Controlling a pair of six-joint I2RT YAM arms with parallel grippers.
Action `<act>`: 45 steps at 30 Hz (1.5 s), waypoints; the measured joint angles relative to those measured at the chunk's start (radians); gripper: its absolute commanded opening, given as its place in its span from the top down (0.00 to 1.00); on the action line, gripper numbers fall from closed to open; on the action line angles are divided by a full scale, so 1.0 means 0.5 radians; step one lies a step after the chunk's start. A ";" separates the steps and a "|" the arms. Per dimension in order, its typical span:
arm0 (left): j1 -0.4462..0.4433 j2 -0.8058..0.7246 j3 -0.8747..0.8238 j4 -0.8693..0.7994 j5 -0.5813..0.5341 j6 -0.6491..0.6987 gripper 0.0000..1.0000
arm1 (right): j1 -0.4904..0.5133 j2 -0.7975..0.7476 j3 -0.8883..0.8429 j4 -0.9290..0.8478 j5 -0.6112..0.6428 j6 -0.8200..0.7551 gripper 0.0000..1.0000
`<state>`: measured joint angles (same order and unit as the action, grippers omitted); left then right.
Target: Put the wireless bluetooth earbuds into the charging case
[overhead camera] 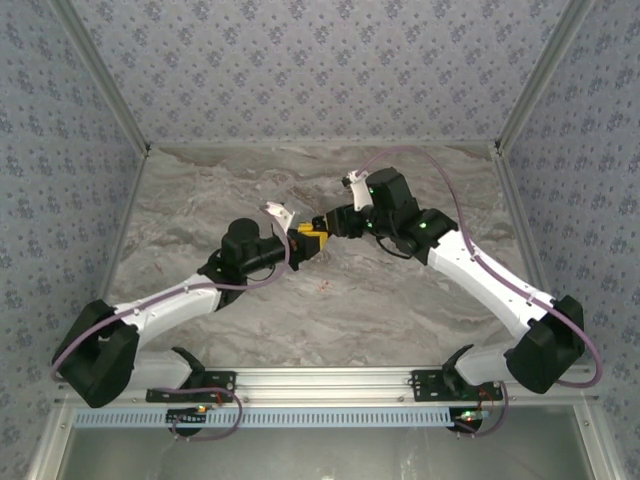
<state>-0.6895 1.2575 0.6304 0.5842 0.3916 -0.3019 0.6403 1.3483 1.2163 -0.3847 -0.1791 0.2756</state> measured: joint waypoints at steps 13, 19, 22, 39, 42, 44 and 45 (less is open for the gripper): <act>0.000 -0.200 -0.076 -0.018 0.126 0.246 0.79 | -0.323 0.005 0.000 -0.037 -0.346 0.008 0.70; 0.000 -0.201 -0.077 -0.007 0.248 0.273 0.79 | -0.420 0.100 0.000 -0.039 -0.649 0.046 0.79; 0.000 -0.201 -0.077 0.009 0.288 0.274 0.79 | -0.420 0.156 0.000 -0.037 -0.803 0.048 0.82; -0.002 -0.123 -0.077 0.182 0.341 0.214 0.79 | -0.379 0.169 0.001 0.001 -1.247 0.054 0.87; -0.002 -0.114 -0.077 0.195 0.340 0.204 0.79 | -0.380 0.169 0.001 0.009 -1.259 0.054 0.87; -0.002 -0.114 -0.077 0.201 0.339 0.198 0.79 | -0.380 0.169 0.001 0.025 -1.261 0.054 0.87; -0.001 -0.114 -0.077 0.202 0.338 0.197 0.79 | -0.380 0.169 0.001 0.032 -1.262 0.053 0.87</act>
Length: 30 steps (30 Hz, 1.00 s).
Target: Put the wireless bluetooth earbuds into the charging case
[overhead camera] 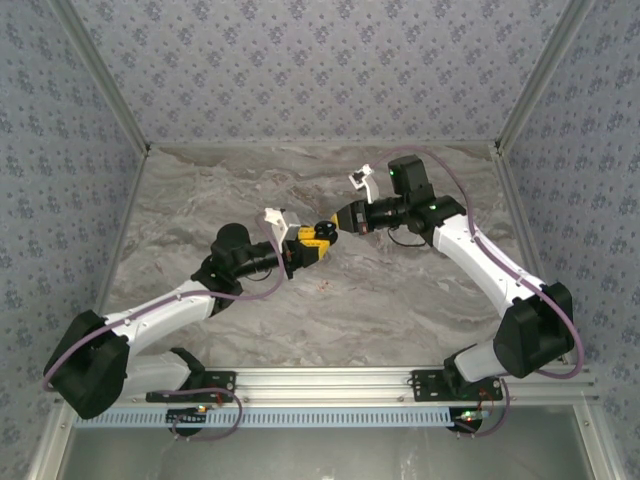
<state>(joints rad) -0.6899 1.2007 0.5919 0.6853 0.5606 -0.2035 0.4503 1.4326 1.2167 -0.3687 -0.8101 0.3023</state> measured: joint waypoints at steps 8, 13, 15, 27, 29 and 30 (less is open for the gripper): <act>0.000 0.018 0.000 0.022 -0.022 -0.014 0.79 | -0.002 -0.015 -0.001 0.012 -0.005 -0.001 0.87; 0.000 0.027 0.000 0.047 -0.068 -0.014 0.79 | -0.002 -0.037 -0.001 0.011 -0.004 -0.008 0.87; 0.000 0.027 0.000 0.049 -0.078 -0.021 0.79 | 0.000 -0.039 -0.001 0.008 0.003 -0.014 0.86; -0.001 0.121 0.017 -0.124 -0.217 -0.071 0.76 | 0.020 -0.070 -0.001 -0.069 0.373 -0.030 0.84; -0.001 0.156 0.060 -0.195 -0.283 -0.085 0.76 | 0.018 -0.071 -0.001 -0.111 0.523 -0.029 0.84; 0.001 0.183 0.097 -0.245 -0.323 -0.099 0.76 | 0.014 -0.072 -0.001 -0.134 0.599 -0.028 0.84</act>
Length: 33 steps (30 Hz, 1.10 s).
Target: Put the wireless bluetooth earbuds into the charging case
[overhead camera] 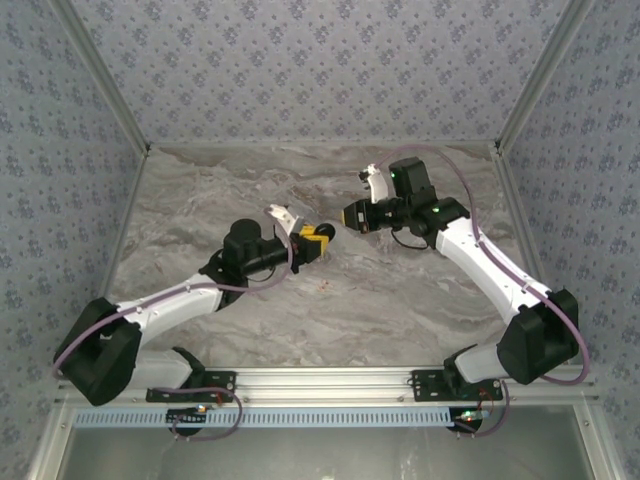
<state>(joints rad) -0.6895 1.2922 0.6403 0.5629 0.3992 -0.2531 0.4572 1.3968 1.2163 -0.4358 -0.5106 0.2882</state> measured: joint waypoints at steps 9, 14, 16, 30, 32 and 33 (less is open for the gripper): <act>0.102 0.404 0.453 -0.378 -0.208 -0.187 0.74 | -0.042 -0.002 -0.028 -0.107 0.359 0.014 0.83; 0.211 0.726 0.847 -0.741 -0.250 -0.352 0.74 | -0.043 -0.046 -0.131 -0.132 0.420 0.021 0.83; 0.268 0.882 1.020 -0.855 -0.245 -0.413 0.74 | -0.046 -0.056 -0.159 -0.139 0.433 0.021 0.82; 0.427 1.681 1.761 -1.235 -0.110 -0.568 0.74 | -0.065 -0.071 -0.217 -0.204 0.471 0.022 0.82; 0.446 1.751 1.843 -1.274 -0.095 -0.574 0.74 | -0.065 -0.073 -0.217 -0.217 0.472 0.022 0.82; 0.454 1.782 1.885 -1.296 -0.089 -0.575 0.74 | -0.065 -0.076 -0.220 -0.221 0.471 0.022 0.82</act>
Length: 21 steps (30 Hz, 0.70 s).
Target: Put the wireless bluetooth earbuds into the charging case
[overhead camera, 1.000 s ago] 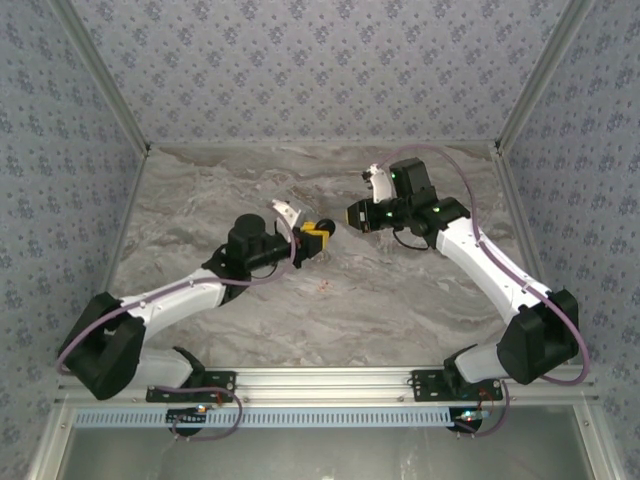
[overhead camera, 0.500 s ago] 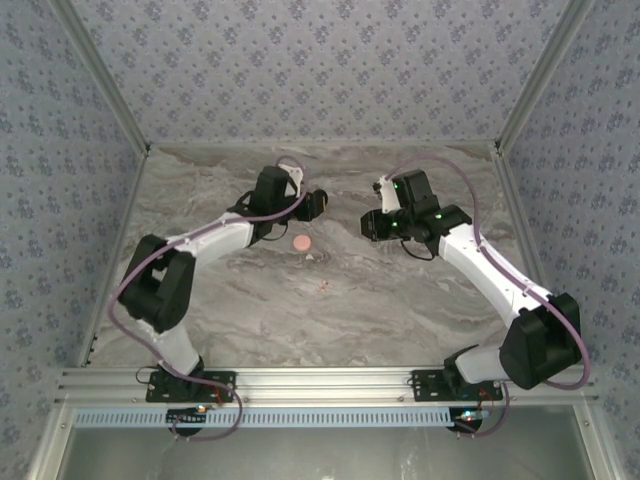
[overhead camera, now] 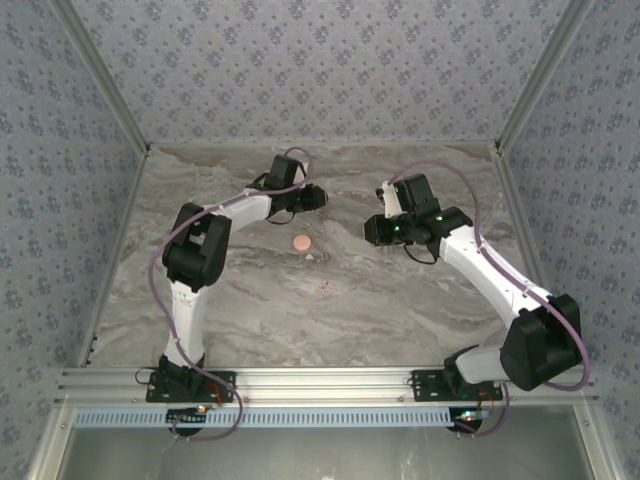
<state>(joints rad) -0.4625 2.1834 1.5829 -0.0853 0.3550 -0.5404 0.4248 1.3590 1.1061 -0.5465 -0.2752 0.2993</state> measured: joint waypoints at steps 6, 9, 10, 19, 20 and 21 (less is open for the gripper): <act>0.044 0.182 0.267 -0.109 0.035 0.002 0.74 | 0.001 -0.043 -0.033 -0.010 0.003 0.011 0.82; 0.050 0.278 0.390 -0.160 0.050 0.005 0.74 | 0.002 -0.048 -0.035 -0.010 0.006 0.016 0.82; 0.050 0.315 0.430 -0.173 0.054 0.009 0.74 | 0.002 -0.048 -0.035 -0.010 0.006 0.016 0.82; 0.048 0.444 0.550 -0.209 0.082 -0.020 0.68 | 0.027 -0.048 -0.060 -0.011 0.014 0.025 0.81; 0.048 0.451 0.550 -0.214 0.076 -0.024 0.67 | 0.029 -0.048 -0.060 -0.011 0.016 0.030 0.81; 0.048 0.455 0.550 -0.214 0.069 -0.031 0.63 | 0.029 -0.048 -0.061 -0.013 0.021 0.031 0.81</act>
<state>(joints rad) -0.4385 2.4111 1.8580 -0.1925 0.3893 -0.5556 0.4393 1.3350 1.0756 -0.5529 -0.2649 0.3149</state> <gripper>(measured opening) 0.322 0.186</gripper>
